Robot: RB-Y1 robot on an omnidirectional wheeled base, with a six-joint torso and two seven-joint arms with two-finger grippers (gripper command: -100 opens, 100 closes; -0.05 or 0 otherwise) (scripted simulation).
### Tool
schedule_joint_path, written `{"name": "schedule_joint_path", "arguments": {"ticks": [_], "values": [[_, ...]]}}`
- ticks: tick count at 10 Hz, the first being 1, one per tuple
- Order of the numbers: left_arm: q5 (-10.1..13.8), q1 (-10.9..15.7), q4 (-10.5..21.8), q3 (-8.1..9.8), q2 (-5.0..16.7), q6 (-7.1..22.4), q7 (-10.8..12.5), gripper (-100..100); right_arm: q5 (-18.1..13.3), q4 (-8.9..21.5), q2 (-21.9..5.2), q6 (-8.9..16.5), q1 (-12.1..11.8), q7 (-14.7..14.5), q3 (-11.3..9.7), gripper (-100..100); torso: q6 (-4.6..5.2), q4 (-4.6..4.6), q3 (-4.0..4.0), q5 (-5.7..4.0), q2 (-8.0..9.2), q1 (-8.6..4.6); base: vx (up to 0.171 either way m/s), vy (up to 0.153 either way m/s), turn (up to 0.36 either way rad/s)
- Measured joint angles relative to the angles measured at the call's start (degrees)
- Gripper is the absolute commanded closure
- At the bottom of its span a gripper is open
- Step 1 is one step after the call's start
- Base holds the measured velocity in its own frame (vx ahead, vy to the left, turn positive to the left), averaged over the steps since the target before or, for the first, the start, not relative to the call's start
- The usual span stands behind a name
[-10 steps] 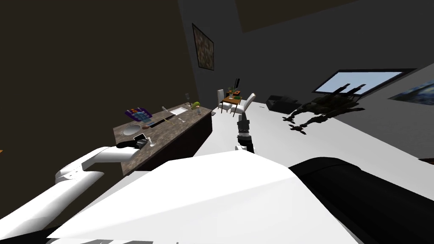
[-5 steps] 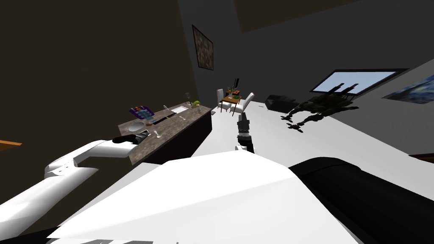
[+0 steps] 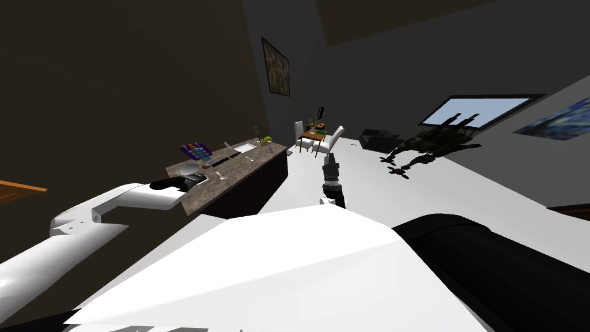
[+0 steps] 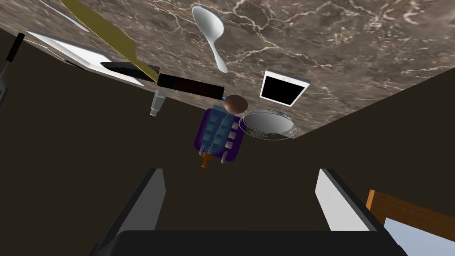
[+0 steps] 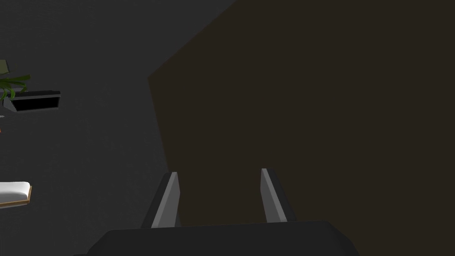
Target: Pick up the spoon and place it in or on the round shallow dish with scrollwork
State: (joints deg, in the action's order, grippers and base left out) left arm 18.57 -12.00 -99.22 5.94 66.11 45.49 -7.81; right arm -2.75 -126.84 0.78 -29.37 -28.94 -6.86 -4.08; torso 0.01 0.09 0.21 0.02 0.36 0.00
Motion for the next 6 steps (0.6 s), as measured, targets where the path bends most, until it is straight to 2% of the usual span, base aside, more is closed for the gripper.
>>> {"name": "schedule_joint_path", "arguments": {"ticks": [4,6], "values": [[0.4,-1.5,-5.4,0.98,2.2,0.0,-0.1,-100,0.0,0.0,0.0,0.0,0.0,0.0,0.0,0,-0.01,-0.01,-0.03,0.04,-0.05,0.14,-0.081,0.028,-0.015],[1.6,-2.1,-7.7,1.1,3.8,-0.2,-0.6,-100,0.0,0.0,0.0,0.0,0.0,0.0,0.0,0,0.0,-0.03,-0.08,0.04,-0.15,0.17,-0.05,0.044,-0.025]]}}
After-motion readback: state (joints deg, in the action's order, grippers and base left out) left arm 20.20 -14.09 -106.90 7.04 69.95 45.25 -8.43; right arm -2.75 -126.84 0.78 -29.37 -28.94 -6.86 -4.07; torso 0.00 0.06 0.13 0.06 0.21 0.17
